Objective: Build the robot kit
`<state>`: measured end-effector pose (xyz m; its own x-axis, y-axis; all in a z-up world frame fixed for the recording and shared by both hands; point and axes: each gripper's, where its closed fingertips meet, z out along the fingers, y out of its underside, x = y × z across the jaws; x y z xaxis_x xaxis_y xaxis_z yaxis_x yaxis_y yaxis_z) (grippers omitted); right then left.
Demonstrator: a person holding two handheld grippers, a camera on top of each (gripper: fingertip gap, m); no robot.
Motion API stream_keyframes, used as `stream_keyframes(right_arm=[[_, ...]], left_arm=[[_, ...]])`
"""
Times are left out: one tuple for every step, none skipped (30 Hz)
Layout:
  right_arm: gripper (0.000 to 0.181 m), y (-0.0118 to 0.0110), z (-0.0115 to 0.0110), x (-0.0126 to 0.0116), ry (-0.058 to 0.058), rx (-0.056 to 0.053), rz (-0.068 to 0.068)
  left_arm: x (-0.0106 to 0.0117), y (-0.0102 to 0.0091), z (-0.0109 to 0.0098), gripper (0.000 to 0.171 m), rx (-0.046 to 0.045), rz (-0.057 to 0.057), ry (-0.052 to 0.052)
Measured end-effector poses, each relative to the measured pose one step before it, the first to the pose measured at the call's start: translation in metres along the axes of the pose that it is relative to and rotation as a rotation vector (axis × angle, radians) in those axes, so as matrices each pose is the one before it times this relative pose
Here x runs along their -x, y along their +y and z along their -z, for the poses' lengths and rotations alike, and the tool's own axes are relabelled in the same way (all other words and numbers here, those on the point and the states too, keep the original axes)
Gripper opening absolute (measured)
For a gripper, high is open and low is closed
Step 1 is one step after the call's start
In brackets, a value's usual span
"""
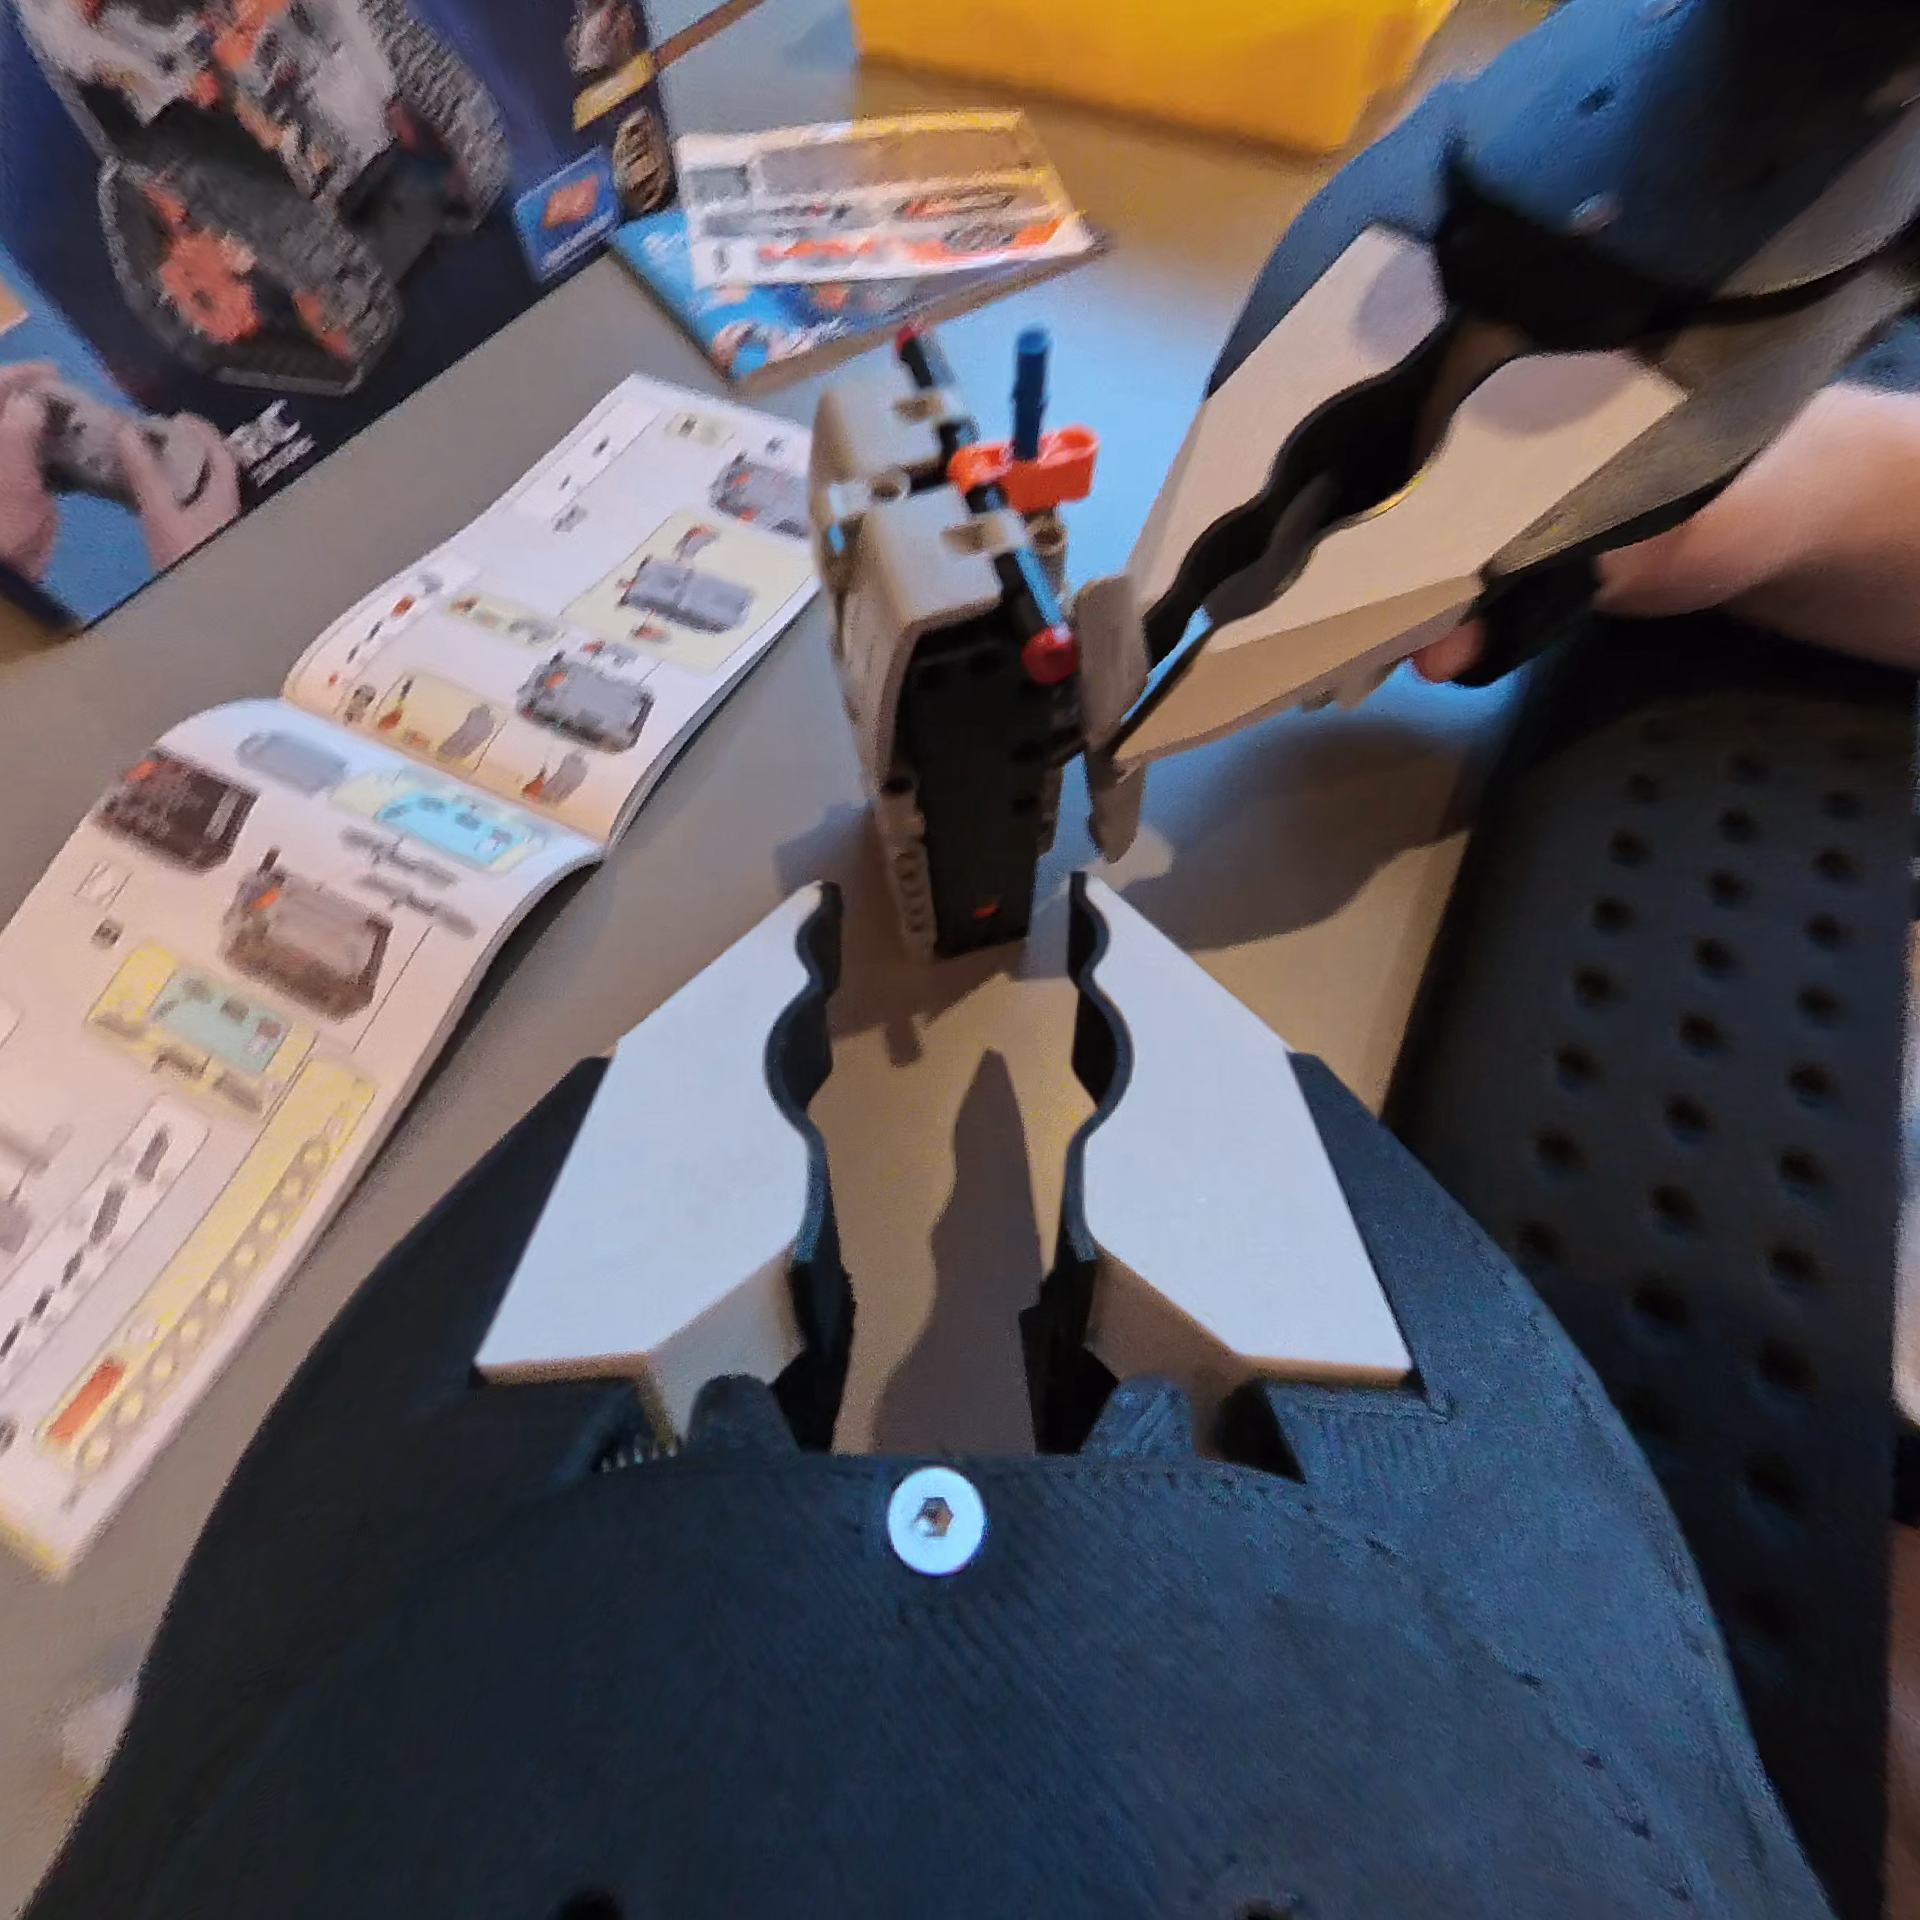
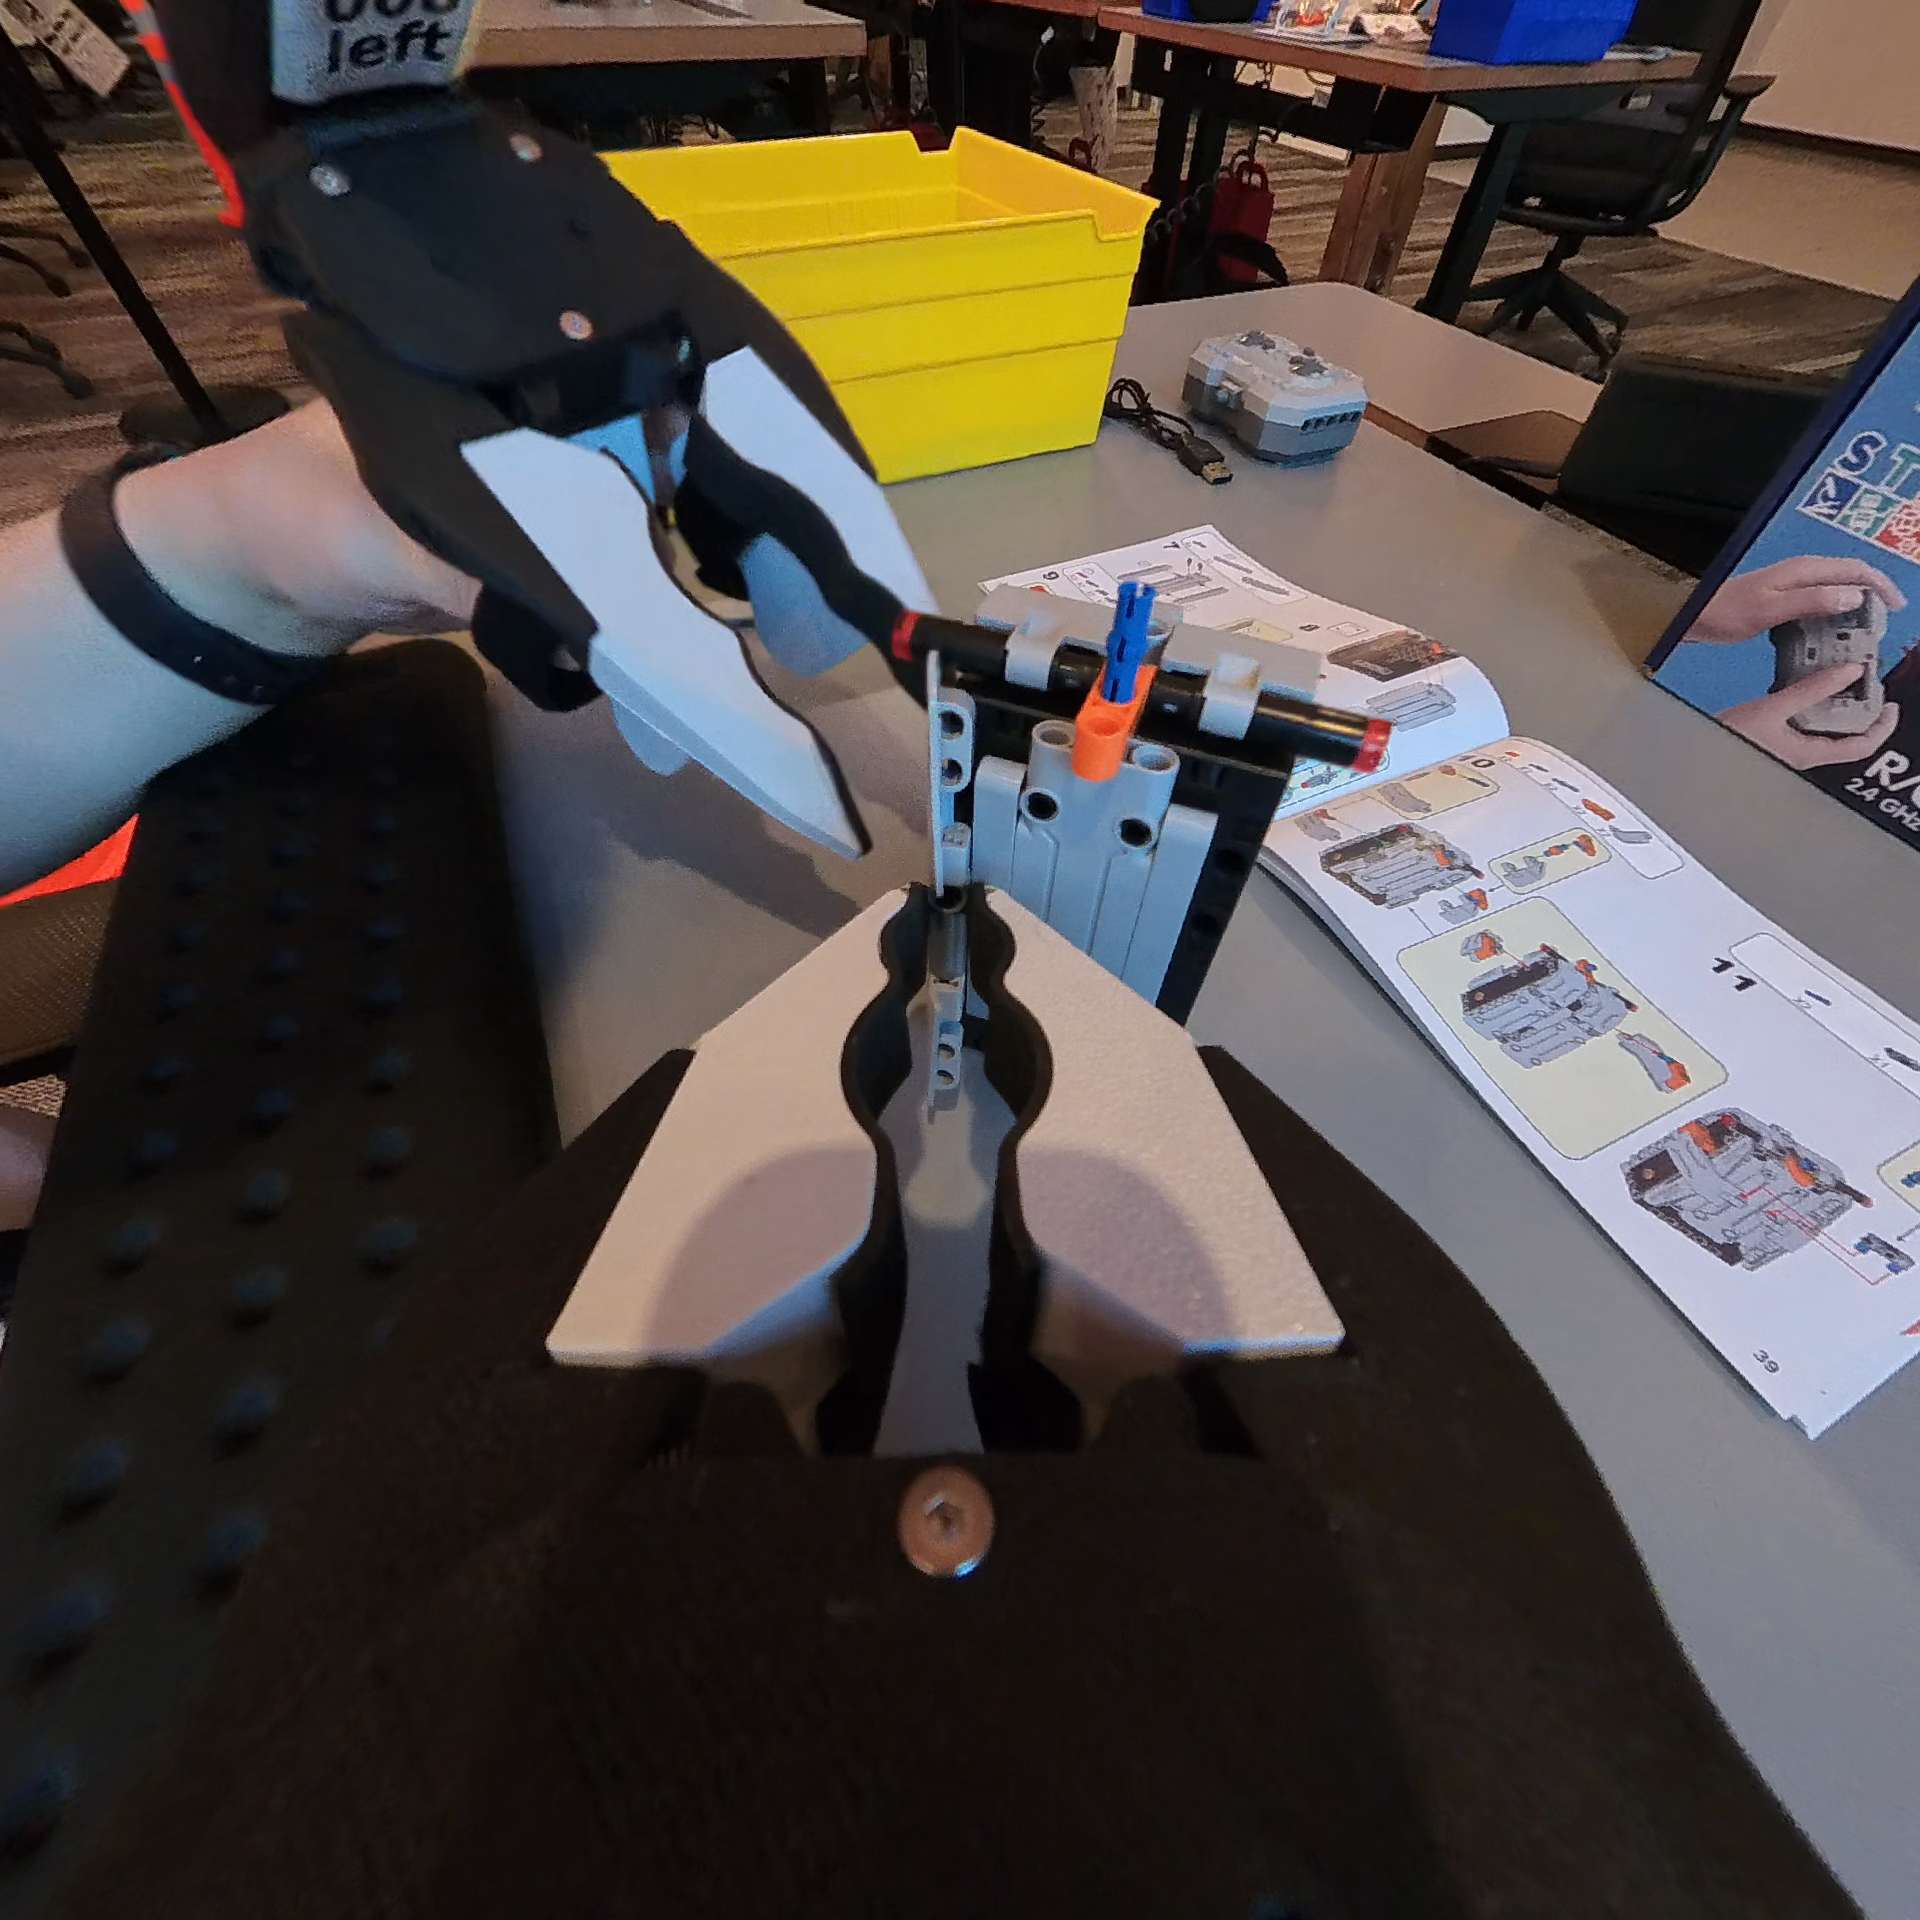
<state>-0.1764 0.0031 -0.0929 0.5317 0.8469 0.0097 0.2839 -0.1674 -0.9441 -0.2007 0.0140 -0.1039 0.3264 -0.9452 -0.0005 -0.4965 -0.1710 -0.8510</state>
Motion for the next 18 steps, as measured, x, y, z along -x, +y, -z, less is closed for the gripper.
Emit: stream_keyframes(right_arm=[[0.005,-0.00030,-0.00011,0.00008,-0.0005,-0.0013,-0.0014],[0.005,-0.00028,-0.00002,0.00015,0.0001,-0.0015,-0.0011],[0.005,-0.00031,-0.00003,0.00001,0.0008,-0.0016,-0.0006],[0.005,-0.00018,0.00007,-0.00003,0.0016,-0.0009,-0.0003],[0.005,-0.00019,0.00020,-0.00019,0.0020,-0.0013,-0.0004],[0.005,-0.00002,0.00014,-0.00013,0.0026,-0.0006,-0.0016],[0.005,0.00015,0.00019,-0.00029,0.0023,-0.0002,-0.0029],[0.005,0.00019,0.00015,-0.00022,0.0020,-0.0007,-0.0051],[0.005,0.00019,0.00027,-0.00012,0.0015,-0.0009,-0.0051],[0.005,-0.00008,0.00038,-0.00045,0.0039,-0.0018,-0.0030],[0.005,-0.00017,0.00033,-0.00055,0.0038,-0.0025,-0.0013],[0.005,0.00005,0.00027,-0.00042,0.0018,-0.0013,-0.0015],[0.005,0.00035,-0.00008,-0.00036,0.0002,0.0006,-0.0037],[0.005,0.00065,-0.00023,-0.00036,0.0003,0.0027,-0.0047],[0.005,0.00030,-0.00022,0.00006,-0.0012,0.0005,-0.0021],[0.005,0.00021,-0.00027,-0.00003,0.0002,0.0008,-0.0009],[0.005,0.00015,-0.00027,-0.00007,0.0012,0.0011,0.0017],[0.005,0.00015,-0.00041,-0.00024,0.0028,0.0007,0.0018]], left_arm=[[-0.00307,-0.00523,0.00016,0.050,-0.01802,-0.0108,0.0429],[-0.00163,-0.00380,-0.00014,0.057,-0.00880,-0.0065,0.0327],[-0.00131,-0.00202,-0.00032,0.056,-0.00132,-0.0096,0.0317],[-0.00001,-0.00156,-0.00071,0.054,-0.00578,-0.0076,0.0246],[0.00009,-0.00129,-0.00107,0.049,-0.01065,-0.0005,0.0256],[-0.00067,-0.00066,-0.00142,0.041,-0.00963,0.0045,0.0300],[0.00156,0.00053,-0.00159,0.039,-0.00463,0.0042,0.0137],[0.00174,0.00117,-0.00140,0.036,-0.00014,-0.0020,0.0076],[0.00114,-0.00033,-0.00040,0.033,-0.00670,-0.0090,0.0049],[0.00067,0.00016,0.00024,0.032,-0.00362,-0.0110,0.0045],[0.00134,0.00030,0.00024,0.029,-0.00204,-0.0074,-0.0002],[0.00331,0.00090,0.00005,0.022,0.00070,-0.0041,-0.0124],[0.00323,0.00196,-0.00038,0.017,0.00643,-0.0060,-0.0105],[0.00247,0.00163,-0.00090,0.019,0.00351,-0.0017,-0.0060],[-0.00102,0.00035,-0.00092,0.020,-0.00561,0.0041,0.0136],[-0.00249,-0.00045,-0.00107,0.022,-0.00694,0.0088,0.0192],[-0.00133,-0.00036,-0.00100,0.025,-0.00270,0.0053,0.0079],[0.00164,-0.00001,-0.00055,0.022,0.00128,-0.0053,-0.0116]])
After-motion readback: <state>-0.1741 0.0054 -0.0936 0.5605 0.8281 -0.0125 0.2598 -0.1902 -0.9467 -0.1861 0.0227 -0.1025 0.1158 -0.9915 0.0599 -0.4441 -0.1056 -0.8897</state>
